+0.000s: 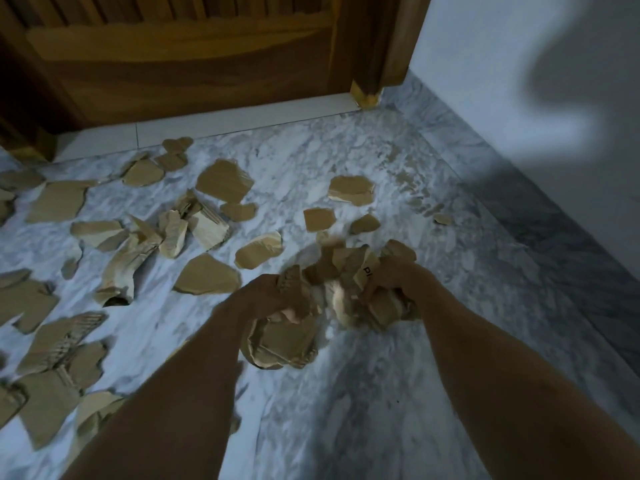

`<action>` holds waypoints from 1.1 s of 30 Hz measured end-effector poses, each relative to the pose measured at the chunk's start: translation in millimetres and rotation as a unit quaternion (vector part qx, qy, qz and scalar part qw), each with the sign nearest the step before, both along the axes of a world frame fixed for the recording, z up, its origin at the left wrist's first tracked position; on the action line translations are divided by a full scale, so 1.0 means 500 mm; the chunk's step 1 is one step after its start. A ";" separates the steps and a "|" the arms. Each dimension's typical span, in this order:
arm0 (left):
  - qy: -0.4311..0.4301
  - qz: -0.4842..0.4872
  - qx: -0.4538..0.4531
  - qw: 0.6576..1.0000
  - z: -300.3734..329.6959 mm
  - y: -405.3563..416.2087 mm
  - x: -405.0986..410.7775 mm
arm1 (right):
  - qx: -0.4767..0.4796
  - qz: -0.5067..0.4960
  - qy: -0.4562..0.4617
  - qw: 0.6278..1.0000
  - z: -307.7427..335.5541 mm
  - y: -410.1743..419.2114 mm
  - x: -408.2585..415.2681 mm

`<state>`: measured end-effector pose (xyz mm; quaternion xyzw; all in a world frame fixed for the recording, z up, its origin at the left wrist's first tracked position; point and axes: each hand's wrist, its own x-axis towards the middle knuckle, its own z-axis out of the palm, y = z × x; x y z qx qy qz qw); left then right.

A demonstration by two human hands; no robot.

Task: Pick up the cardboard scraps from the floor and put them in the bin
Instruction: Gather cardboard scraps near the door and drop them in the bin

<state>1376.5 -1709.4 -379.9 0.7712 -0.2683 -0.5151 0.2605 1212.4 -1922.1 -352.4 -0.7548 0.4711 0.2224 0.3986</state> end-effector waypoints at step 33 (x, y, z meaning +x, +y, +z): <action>0.231 0.305 0.009 0.924 0.034 -0.213 -0.097 | -0.004 0.043 -0.009 0.999 0.059 -0.278 -0.038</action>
